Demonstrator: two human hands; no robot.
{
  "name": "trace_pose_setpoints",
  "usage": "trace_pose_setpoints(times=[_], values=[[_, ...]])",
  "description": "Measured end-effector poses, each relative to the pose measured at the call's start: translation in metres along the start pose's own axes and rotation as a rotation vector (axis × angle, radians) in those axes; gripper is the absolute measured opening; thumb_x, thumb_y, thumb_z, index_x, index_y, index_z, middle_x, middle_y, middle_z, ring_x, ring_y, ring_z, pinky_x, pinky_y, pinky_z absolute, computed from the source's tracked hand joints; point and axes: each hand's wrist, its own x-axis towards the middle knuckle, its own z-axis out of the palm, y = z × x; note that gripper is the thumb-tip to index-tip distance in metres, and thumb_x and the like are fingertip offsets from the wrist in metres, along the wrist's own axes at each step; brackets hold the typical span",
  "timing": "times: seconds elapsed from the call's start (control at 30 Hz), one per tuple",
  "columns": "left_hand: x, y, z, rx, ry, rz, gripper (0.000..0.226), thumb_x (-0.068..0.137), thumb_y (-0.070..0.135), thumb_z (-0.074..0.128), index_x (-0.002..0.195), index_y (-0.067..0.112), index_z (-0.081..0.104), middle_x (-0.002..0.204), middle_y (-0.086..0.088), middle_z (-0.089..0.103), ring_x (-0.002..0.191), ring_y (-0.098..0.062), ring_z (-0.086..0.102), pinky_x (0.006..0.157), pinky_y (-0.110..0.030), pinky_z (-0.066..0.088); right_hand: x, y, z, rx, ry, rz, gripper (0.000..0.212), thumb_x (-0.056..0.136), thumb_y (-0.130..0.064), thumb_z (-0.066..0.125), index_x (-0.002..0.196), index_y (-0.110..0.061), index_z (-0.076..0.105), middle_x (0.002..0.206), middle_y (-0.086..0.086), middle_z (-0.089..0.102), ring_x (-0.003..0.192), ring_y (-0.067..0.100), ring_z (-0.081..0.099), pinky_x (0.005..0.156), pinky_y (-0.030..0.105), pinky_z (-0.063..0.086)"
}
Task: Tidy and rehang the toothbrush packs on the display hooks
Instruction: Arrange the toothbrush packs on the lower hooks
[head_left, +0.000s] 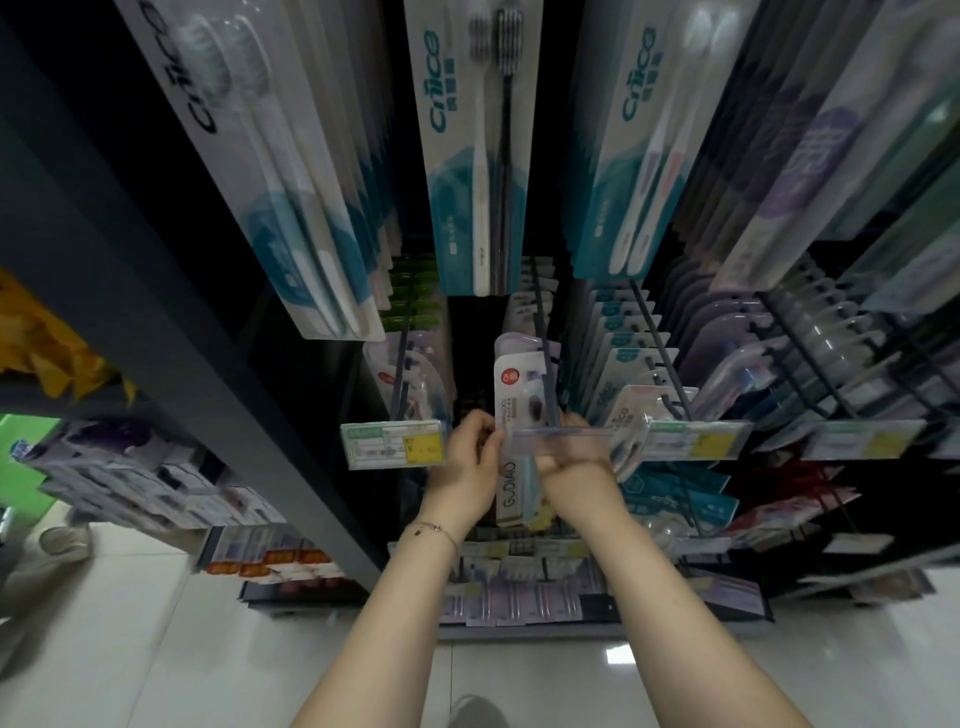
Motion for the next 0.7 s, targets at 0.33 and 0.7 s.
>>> trace_pose_setpoints(times=[0.33,0.7], values=[[-0.004,-0.021,0.0,-0.034,-0.034,-0.087,0.011,0.105,0.026,0.046,0.103,0.026,0.057,0.094,0.002,0.069,0.087,-0.017,0.067,0.083,-0.038,0.056,-0.018,-0.01,0.003,-0.047,-0.052,0.005,0.04,0.1,-0.032,0.051,0.139,-0.024,0.051,0.122,0.005,0.06,0.108,0.021,0.057,0.091,0.025,0.045],[-0.04,-0.047,0.008,0.01,-0.111,-0.131,0.021,0.104,0.018,0.048,0.124,0.02,0.054,0.111,0.007,0.065,0.1,-0.001,0.062,0.087,-0.024,0.053,-0.035,0.018,0.011,-0.188,-0.134,-0.171,0.044,0.092,-0.035,0.06,0.136,-0.03,0.053,0.122,-0.003,0.055,0.109,0.017,0.058,0.094,0.039,0.05]])
